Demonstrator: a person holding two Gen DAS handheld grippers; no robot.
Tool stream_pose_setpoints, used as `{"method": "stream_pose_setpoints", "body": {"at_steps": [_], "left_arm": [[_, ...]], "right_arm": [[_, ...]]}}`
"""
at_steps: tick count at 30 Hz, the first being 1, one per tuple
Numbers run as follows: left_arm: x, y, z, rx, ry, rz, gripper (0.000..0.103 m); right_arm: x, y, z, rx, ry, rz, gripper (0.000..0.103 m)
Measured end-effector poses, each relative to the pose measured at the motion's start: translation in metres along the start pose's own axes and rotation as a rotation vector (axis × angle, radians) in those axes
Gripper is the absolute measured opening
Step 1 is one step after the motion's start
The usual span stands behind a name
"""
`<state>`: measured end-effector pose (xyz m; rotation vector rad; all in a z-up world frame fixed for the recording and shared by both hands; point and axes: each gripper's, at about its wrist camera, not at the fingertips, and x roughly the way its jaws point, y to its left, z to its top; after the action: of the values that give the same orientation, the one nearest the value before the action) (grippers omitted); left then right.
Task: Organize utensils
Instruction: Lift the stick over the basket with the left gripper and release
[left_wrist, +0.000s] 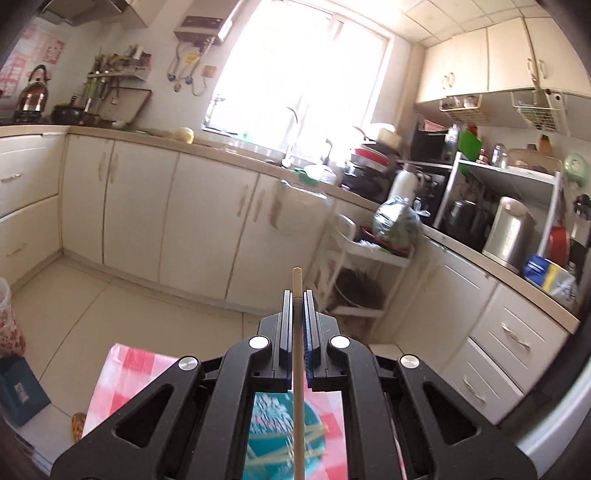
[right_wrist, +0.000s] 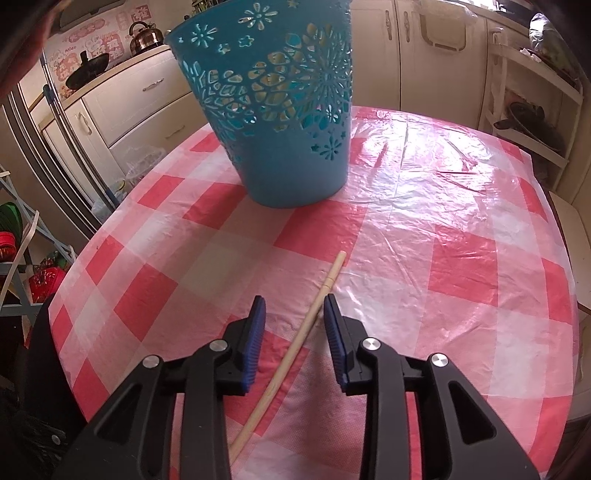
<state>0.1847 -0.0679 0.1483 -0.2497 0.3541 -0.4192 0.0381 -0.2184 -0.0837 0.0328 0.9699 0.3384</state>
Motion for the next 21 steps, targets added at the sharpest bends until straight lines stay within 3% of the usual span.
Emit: {"method": "stream_pose_setpoints", "body": {"at_steps": [8,21], "left_arm": [[0.042,0.016,-0.018,-0.023,-0.057,0.123,0.005],[0.046,0.021,-0.032,0.003,-0.069,0.160,0.005]], "right_arm": [[0.000,0.004,0.000,-0.018,0.003,0.003,0.038],[0.002,0.005,0.000,-0.025,0.004,0.007,0.041]]}}
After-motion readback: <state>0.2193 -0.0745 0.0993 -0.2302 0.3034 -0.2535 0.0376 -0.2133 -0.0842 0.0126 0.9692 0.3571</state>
